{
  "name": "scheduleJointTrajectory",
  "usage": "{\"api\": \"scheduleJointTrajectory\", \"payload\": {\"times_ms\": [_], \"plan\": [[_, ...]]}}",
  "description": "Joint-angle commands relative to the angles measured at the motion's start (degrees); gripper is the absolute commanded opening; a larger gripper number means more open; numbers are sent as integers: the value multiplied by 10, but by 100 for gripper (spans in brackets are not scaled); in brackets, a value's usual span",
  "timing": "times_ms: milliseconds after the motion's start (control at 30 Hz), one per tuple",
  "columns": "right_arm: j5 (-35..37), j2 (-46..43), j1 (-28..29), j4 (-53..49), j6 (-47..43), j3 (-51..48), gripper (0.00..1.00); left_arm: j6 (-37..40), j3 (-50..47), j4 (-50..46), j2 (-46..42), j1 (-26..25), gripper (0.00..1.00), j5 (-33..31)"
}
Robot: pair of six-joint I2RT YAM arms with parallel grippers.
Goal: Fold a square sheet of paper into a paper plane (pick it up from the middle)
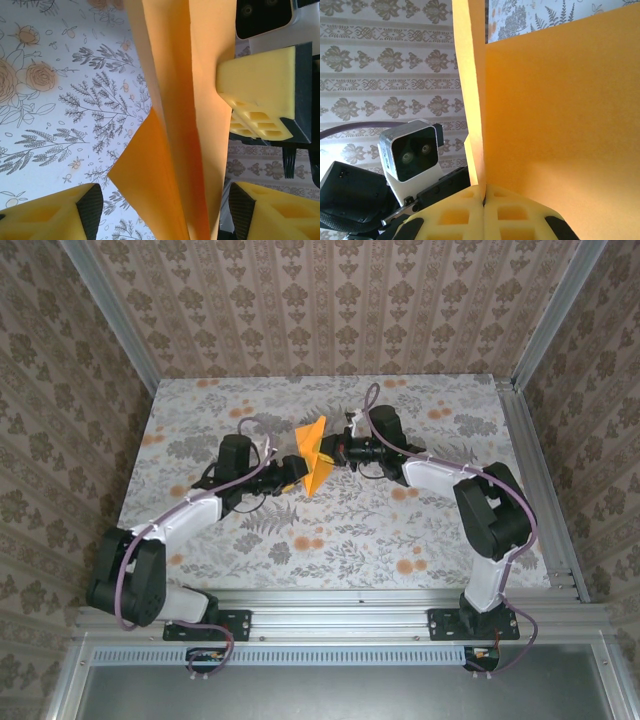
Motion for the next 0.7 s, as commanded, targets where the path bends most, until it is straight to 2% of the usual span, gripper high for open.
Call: {"api": "scheduleJointTrajectory", "payload": {"times_ms": [0, 100, 233, 467, 667], "plan": [[-14, -24, -3, 28, 14, -6, 0, -37, -15, 57, -8, 3, 72, 24], [-15, -24, -3, 37, 24, -8, 0, -60, -24, 95, -1, 2, 70, 33], [-18, -25, -3, 41, 28, -11, 0, -83, -17, 132, 11, 0, 60, 46], [-15, -22, -4, 44, 25, -26, 0, -63, 8, 114, 25, 1, 34, 60], [-16, -23, -7, 48, 26, -30, 0, -36, 29, 86, 49, 2, 24, 79]]}}
